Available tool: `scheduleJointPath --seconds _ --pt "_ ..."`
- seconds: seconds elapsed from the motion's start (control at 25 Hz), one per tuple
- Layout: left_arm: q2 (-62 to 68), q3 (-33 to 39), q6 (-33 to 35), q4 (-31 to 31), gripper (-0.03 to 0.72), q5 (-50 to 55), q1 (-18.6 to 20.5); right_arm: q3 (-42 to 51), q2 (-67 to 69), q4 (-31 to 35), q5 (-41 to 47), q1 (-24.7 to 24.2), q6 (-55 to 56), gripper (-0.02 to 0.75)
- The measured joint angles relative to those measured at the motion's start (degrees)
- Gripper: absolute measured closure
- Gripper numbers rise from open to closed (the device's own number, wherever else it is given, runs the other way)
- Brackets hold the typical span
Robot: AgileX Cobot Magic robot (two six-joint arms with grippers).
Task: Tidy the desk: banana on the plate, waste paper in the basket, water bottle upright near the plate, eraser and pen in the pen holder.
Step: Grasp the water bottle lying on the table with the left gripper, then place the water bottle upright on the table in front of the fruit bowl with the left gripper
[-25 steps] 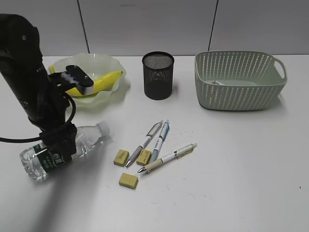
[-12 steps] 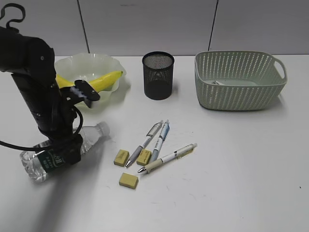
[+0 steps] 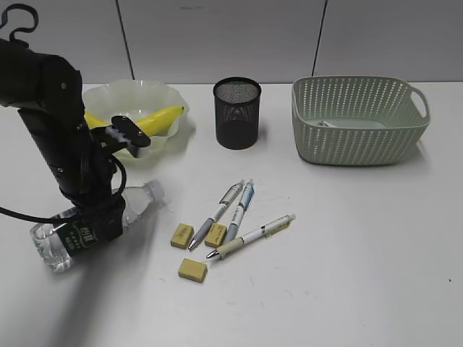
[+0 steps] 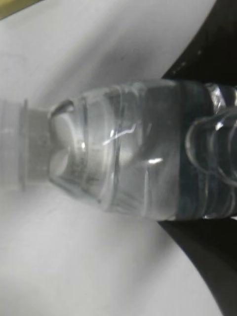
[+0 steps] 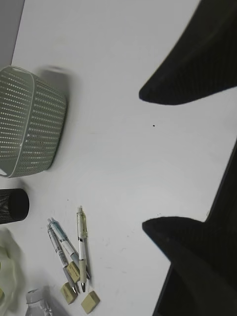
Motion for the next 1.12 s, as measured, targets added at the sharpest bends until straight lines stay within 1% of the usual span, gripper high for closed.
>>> scheduleJointPath --seconds 0.24,0.4,0.64,0.76,0.84,0.92,1.12 --pt "-1.35 0.05 -1.73 0.0 0.184 1.04 0.0 0.0 0.0 0.0 0.0 0.0 0.0 0.181" --pt "-6.63 0.2 -3.46 -0.12 0.184 0.33 0.0 0.0 0.0 0.0 0.0 0.0 0.0 0.181" --pt "-16.6 0.3 -5.68 -3.67 0.184 -2.44 0.06 0.0 0.0 0.0 0.0 0.0 0.0 0.181" --pt "-22.38 2.57 -6.88 -5.82 0.184 -7.67 0.06 0.0 0.0 0.0 0.0 0.0 0.0 0.181" --pt "-26.16 6.51 -7.93 -7.23 0.184 -13.2 0.06 0.0 0.0 0.0 -0.05 0.0 0.0 0.181" --pt "-29.85 11.71 -8.48 -9.86 0.184 -21.19 0.06 0.0 0.0 0.0 -0.05 0.0 0.0 0.181" --pt "-36.69 29.88 -8.83 -22.97 0.184 -46.71 -0.75 0.0 0.0 -0.05 -0.05 0.0 0.0 0.181"
